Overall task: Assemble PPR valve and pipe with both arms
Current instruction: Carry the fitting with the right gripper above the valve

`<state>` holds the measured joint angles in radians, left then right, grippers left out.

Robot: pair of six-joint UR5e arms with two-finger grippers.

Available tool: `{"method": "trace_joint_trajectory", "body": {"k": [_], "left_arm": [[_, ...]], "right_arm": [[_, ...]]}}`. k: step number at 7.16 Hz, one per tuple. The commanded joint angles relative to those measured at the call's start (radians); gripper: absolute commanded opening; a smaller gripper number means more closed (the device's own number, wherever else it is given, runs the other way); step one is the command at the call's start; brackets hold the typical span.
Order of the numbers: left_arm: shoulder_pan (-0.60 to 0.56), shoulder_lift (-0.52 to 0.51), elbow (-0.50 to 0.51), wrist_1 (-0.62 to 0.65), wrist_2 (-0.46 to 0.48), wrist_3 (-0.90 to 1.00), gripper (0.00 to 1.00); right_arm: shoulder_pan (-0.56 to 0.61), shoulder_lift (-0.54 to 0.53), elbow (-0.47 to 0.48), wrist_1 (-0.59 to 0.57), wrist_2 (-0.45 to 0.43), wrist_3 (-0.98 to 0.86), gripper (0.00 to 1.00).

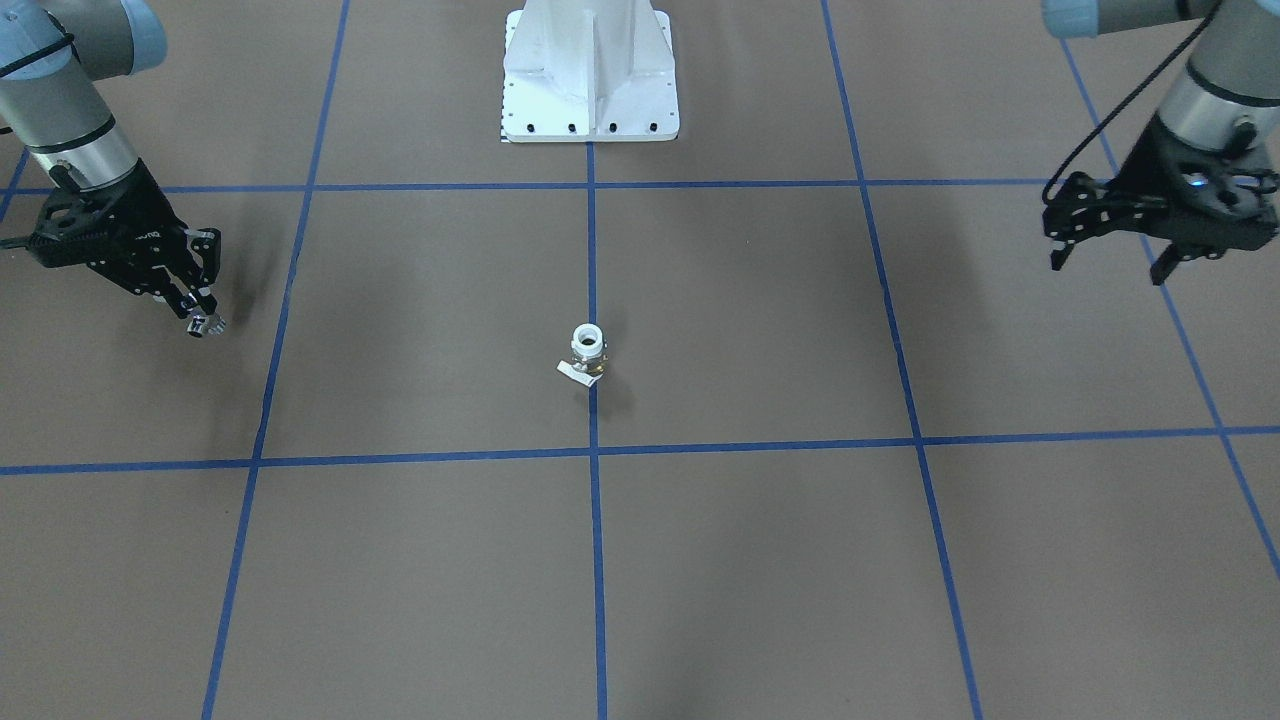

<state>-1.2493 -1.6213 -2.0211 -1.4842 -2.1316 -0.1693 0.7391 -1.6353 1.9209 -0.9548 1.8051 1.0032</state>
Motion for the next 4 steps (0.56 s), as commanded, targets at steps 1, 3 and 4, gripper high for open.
{"method": "trace_joint_trajectory", "body": {"k": [1, 3, 4], "left_arm": [[-0.120, 0.158, 0.056, 0.010, -0.033, 0.157, 1.00], [-0.382, 0.198, 0.169, -0.033, -0.119, 0.308, 1.00], [-0.392, 0.225, 0.261, -0.051, -0.254, 0.446, 1.00]], "right_arm": [[0.023, 0.127, 0.003, -0.103, 0.034, 0.008, 0.00], [0.034, 0.277, 0.009, -0.278, 0.045, 0.026, 0.00], [0.031, 0.373, 0.009, -0.385, 0.045, 0.073, 0.00]]}}
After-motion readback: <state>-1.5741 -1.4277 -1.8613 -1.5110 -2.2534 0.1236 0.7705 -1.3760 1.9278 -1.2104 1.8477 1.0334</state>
